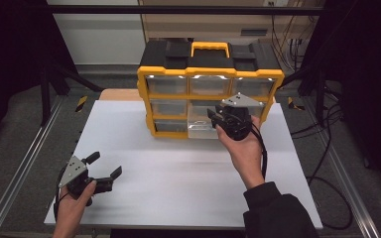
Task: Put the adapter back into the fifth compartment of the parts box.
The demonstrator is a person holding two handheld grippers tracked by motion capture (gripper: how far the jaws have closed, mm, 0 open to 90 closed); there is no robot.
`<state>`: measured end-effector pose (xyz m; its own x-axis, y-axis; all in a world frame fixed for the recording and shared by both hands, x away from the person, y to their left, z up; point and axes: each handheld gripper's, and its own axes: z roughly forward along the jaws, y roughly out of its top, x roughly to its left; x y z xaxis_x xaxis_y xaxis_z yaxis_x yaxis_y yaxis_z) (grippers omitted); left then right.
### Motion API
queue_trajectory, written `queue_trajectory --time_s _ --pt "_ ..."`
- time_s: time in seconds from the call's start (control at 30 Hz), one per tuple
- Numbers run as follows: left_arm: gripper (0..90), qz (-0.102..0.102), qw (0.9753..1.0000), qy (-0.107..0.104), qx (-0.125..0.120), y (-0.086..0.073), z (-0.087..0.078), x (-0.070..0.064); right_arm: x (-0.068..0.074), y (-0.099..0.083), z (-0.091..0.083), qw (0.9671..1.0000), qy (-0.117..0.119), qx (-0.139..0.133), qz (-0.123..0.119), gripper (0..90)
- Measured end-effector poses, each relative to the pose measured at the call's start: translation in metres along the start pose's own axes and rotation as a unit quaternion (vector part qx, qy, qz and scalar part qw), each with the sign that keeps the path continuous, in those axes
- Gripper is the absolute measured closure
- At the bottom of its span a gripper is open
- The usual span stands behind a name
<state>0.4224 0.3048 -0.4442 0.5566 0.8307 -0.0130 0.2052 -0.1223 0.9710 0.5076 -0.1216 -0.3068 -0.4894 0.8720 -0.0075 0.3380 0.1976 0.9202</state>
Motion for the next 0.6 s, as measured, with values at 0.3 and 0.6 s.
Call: queue_trajectory --time_s 0.3,0.6 --pt "1.6 -0.001 1.0000 0.001 -0.001 0.0003 -0.0004 0.0005 -0.0005 0.0003 -0.0042 0.9999 -0.001 -0.013 0.004 64.1" --pt "1.6 0.000 1.0000 0.003 0.000 0.0002 0.0001 0.0003 -0.0002 -0.0008 -0.0068 0.9995 0.008 -0.024 0.019 49.0"
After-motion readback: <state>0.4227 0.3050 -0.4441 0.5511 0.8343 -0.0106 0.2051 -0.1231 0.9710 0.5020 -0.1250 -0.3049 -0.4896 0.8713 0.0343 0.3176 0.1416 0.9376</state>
